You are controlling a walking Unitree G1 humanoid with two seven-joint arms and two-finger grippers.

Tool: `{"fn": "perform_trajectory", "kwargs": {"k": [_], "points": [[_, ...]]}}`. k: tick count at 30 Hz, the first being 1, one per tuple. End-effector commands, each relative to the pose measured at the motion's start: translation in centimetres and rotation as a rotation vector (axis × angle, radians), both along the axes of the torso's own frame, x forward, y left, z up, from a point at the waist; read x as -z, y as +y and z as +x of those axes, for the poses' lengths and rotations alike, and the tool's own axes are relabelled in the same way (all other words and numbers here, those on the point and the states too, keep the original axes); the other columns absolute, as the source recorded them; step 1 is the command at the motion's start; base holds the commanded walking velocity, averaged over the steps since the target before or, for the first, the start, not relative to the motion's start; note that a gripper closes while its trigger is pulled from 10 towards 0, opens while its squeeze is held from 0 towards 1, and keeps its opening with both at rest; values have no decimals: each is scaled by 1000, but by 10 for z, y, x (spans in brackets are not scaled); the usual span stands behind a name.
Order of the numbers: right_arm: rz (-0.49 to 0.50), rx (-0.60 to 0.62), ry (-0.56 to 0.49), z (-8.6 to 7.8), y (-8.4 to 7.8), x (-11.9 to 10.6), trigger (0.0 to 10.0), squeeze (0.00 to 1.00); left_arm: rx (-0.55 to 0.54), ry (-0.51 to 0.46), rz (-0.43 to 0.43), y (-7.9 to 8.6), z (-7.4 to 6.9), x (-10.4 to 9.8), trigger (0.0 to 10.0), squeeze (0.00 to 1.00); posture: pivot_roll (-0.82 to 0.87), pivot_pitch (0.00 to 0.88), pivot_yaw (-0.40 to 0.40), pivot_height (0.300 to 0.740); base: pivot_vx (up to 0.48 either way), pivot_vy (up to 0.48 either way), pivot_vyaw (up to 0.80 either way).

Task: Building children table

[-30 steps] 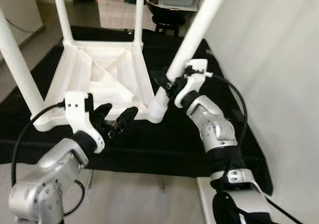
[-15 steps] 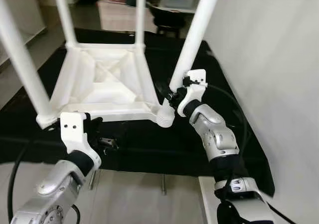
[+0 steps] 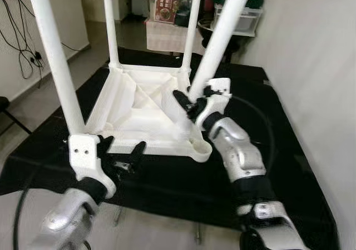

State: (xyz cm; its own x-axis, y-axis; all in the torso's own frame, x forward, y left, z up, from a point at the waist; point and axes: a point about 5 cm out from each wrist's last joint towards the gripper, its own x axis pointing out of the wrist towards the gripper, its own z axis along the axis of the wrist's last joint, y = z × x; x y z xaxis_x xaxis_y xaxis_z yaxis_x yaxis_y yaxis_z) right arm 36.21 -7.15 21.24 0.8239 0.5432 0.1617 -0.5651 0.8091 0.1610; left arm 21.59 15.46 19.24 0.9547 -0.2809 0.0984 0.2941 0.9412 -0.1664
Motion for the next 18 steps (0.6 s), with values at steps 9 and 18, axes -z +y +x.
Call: {"fn": "perform_trajectory", "kwargs": {"k": [9,18], "points": [[-10,-311,-77,-16,-5,-12,10000,0,-130,176,209,3,-7,43,10000,0,-61,35,-102,740,30,0,0],[-96,-660,-126,-31,-14,-16,10000,0,-162,213,318,0,-41,52,10000,0,-47,110,-108,740,0,0,0]]}}
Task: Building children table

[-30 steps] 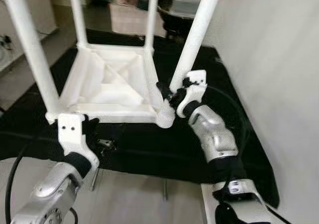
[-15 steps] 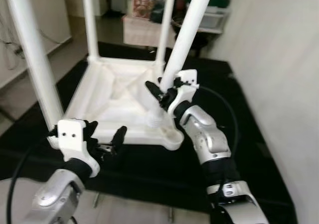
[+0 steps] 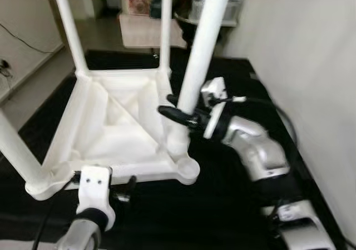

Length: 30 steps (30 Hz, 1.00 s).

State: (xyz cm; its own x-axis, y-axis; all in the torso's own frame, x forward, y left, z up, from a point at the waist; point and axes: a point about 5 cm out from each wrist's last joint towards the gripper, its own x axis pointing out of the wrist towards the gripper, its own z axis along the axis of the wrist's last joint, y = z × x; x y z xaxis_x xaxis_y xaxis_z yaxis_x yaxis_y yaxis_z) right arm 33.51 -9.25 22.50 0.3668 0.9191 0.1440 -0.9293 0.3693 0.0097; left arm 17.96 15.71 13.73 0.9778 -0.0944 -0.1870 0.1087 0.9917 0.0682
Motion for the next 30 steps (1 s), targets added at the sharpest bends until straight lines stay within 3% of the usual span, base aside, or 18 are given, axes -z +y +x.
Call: {"fn": "perform_trajectory", "kwargs": {"k": [1,2,5,8,9,16,30], "points": [[15,-78,-9,-4,7,-4,10000,0,21,-16,29,-2,-5,-3,10000,0,-47,110,-108,740,0,0,0],[15,-78,-9,-4,7,-4,10000,0,21,-16,29,-2,-5,-3,10000,0,-47,110,-108,740,0,0,0],[19,-162,8,5,1,-6,10000,0,99,-53,72,-15,-26,-8,10000,0,-27,178,-116,740,0,0,0],[24,-174,13,9,2,-7,10000,0,127,-75,96,-19,-29,-12,10000,0,-20,193,-116,740,0,0,0],[30,-197,17,13,3,-8,10000,0,190,-106,122,-26,-32,-17,10000,0,-12,214,-114,740,0,0,0],[48,-230,5,21,-8,-22,10000,0,265,-129,102,-33,-42,-23,10000,0,2,278,-99,740,0,0,0],[53,-240,-42,25,-37,-36,10000,0,298,-104,65,-36,-60,-26,10000,0,7,340,-52,740,0,0,0]]}}
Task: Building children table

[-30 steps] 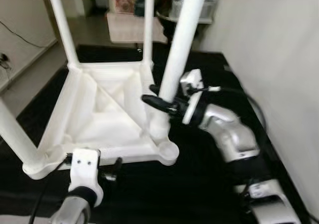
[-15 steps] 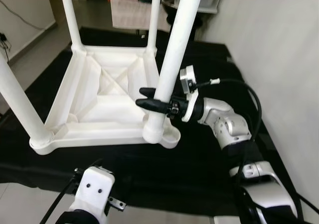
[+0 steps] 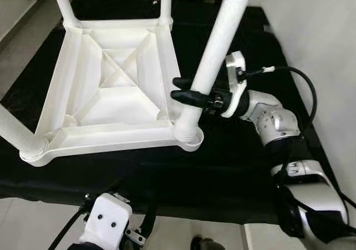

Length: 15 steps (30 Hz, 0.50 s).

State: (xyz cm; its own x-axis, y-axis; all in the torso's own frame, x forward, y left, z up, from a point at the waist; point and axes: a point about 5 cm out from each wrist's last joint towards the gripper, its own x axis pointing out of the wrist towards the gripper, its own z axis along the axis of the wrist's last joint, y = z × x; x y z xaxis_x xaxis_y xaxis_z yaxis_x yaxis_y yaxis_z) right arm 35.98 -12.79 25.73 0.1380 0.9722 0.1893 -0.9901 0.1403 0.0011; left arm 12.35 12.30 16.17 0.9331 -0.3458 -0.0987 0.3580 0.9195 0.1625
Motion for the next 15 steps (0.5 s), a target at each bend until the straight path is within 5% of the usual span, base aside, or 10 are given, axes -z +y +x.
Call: {"fn": "perform_trajectory", "kwargs": {"k": [1,15], "points": [[4,-2,-25,0,-6,-4,10000,0,27,9,-10,-2,-5,-2,10000,0,4,347,-47,740,0,0,0],[-237,-95,-167,-7,10,12,10000,0,38,-6,-13,-2,-11,-5,10000,0,-9,370,-63,740,0,0,0]]}}
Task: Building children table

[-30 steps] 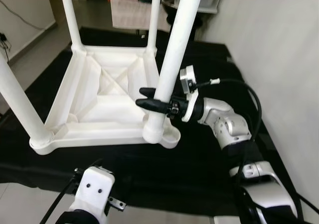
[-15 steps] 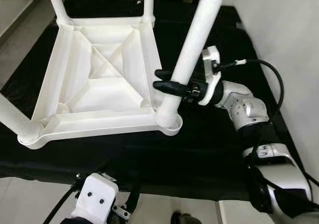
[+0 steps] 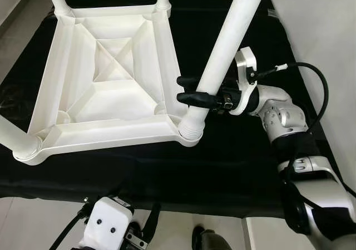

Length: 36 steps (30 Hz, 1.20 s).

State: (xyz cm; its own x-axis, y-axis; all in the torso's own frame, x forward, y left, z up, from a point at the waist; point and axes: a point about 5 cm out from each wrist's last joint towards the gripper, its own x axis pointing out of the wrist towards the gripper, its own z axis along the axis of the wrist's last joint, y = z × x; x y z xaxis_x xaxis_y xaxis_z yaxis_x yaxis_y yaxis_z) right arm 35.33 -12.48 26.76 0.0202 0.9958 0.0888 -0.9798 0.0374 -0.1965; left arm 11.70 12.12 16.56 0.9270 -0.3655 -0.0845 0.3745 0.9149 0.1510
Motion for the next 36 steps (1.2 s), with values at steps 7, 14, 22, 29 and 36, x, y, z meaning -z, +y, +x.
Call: {"fn": "perform_trajectory", "kwargs": {"k": [7,14,22,29,36], "points": [[-220,-54,-76,-8,20,25,10000,0,18,-3,4,-1,-3,-2,10000,0,-11,371,-73,740,0,0,0],[-287,-118,-114,-15,23,26,10000,0,16,-8,3,-1,-2,-2,10000,0,-18,372,-79,740,0,0,0],[-379,-163,-171,-17,27,21,10000,0,17,-17,2,-2,-1,-2,10000,0,-24,370,-89,740,0,0,0],[-319,-84,-91,-10,31,15,10000,0,15,-19,3,-2,0,-2,10000,0,-27,370,-93,740,0,0,0],[-199,150,27,10,32,12,10000,0,15,-22,3,-3,1,-2,10000,0,-32,370,-94,740,0,0,0]]}}
